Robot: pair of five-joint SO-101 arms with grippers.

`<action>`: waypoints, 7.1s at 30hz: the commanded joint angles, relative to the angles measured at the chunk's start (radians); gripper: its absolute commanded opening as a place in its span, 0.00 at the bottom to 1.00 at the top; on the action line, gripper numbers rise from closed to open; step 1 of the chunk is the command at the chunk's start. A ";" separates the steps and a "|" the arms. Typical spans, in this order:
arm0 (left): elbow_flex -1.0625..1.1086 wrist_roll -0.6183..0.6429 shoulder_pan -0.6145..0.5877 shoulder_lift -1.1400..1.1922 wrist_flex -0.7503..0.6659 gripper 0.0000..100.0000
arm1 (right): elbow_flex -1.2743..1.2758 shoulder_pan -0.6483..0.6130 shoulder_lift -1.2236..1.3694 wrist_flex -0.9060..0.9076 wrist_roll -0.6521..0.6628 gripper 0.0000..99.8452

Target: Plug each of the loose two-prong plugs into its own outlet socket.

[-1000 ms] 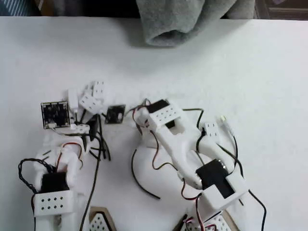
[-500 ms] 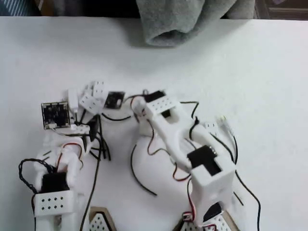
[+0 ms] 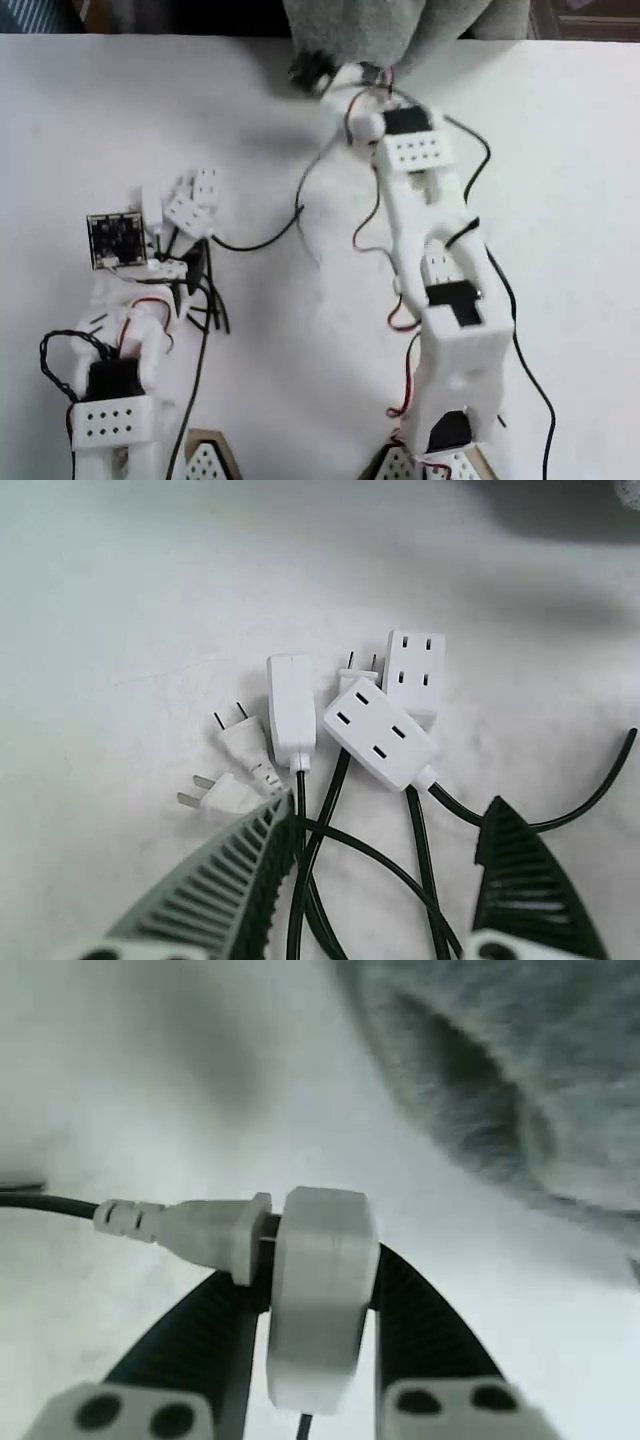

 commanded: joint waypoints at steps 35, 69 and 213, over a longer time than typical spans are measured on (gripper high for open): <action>0.009 0.005 -0.001 -0.016 -0.063 0.29 | -1.226 0.205 0.177 0.760 -0.192 0.34; 0.029 -0.044 0.033 -0.016 -0.068 0.29 | 0.730 0.435 -0.941 0.433 -0.772 0.34; -1.240 0.133 -0.302 1.101 0.847 0.21 | 0.635 0.441 -0.243 0.016 -1.206 0.44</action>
